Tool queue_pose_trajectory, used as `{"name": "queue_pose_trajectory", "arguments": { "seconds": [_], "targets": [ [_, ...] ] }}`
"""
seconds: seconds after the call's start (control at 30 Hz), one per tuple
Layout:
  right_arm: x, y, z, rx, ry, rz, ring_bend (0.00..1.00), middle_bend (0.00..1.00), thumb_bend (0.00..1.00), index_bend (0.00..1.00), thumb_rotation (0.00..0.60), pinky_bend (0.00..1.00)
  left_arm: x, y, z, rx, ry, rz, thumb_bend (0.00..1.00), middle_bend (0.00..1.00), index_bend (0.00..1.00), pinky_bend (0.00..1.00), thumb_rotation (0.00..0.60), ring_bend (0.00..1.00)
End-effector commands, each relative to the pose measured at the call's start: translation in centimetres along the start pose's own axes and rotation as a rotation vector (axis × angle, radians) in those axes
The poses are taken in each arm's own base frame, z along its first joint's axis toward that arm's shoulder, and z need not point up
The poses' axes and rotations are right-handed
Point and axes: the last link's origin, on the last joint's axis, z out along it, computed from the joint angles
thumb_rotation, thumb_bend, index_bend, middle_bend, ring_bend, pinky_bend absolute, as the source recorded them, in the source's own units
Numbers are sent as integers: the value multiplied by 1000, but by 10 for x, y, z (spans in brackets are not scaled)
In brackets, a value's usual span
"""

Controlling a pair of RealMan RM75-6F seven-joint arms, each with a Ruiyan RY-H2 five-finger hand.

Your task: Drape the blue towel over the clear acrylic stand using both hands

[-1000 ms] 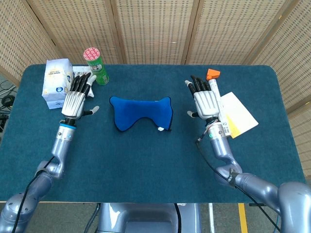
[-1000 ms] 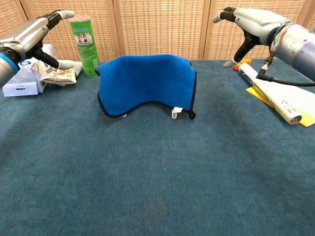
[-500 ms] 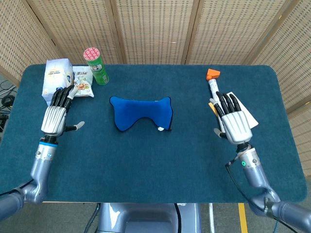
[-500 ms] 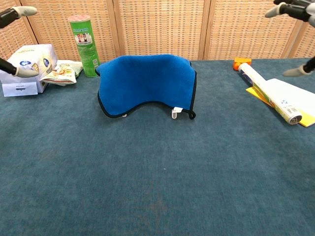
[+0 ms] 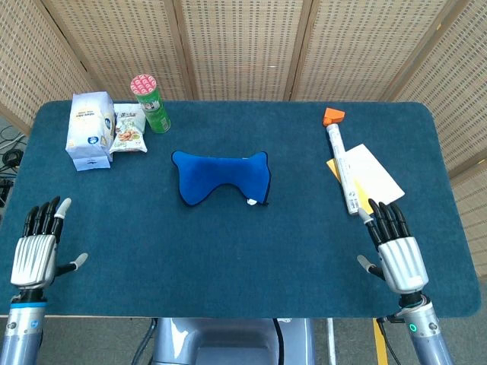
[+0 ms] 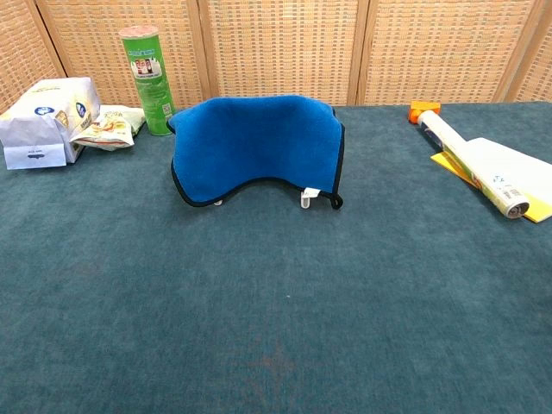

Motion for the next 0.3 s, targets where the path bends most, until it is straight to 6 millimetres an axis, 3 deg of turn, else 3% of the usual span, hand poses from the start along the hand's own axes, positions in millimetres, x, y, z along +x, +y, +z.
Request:
{"name": "queue_pose_trajectory", "arguments": {
  "seconds": [0.03, 0.3],
  "targets": [
    [1, -2, -20, -8, -7, -19, 0, 0, 0, 62, 600, 0, -2, -2, -14, -8, -10, 28, 0, 0, 0, 0, 600, 0],
    [-1, 3, -40, -53, -26, -25, 0, 0, 0, 62, 600, 0, -13, -3, -24, -88, 1, 43, 0, 0, 0, 0, 600, 0]
  ]
}}
